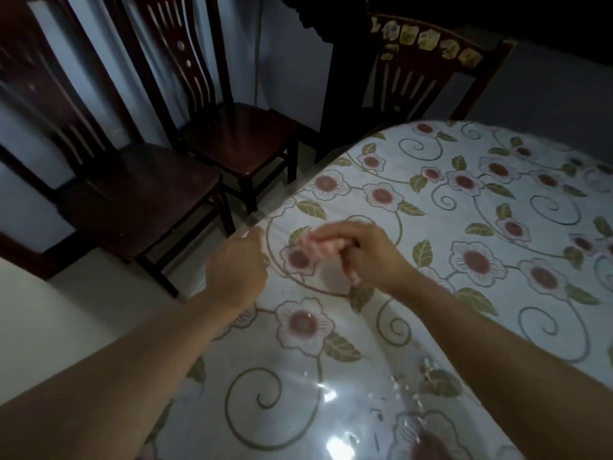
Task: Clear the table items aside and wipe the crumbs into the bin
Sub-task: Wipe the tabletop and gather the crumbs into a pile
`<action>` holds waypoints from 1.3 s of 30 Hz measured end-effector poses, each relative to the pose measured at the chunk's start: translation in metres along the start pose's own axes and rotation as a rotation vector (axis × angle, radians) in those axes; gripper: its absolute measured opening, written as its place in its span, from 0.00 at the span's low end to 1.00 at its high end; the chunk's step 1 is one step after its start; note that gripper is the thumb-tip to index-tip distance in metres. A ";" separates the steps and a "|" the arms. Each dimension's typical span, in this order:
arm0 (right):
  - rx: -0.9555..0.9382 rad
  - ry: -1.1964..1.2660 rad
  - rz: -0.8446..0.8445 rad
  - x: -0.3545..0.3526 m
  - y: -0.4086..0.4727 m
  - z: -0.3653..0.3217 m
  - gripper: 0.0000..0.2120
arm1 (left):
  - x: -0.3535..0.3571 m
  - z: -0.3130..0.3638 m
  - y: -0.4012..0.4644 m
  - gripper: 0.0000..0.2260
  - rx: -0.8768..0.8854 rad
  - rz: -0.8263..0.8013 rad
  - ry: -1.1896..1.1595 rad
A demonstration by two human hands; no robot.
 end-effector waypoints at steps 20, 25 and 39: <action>-0.174 -0.196 -0.500 0.047 -0.183 -0.015 0.14 | 0.034 0.045 -0.033 0.24 0.228 -0.067 0.257; 0.026 -0.101 0.077 -0.075 -0.096 0.023 0.22 | 0.086 0.083 -0.048 0.24 0.207 -0.345 0.232; -0.139 -0.272 -0.212 0.016 -0.205 0.032 0.17 | 0.092 0.088 -0.056 0.24 0.108 -0.404 0.257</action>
Point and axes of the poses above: each hand's wrist, its own y-axis towards the middle knuckle, its own x-axis out of the palm, z = x × y, the point moved 7 cm from there along y, towards the middle knuckle
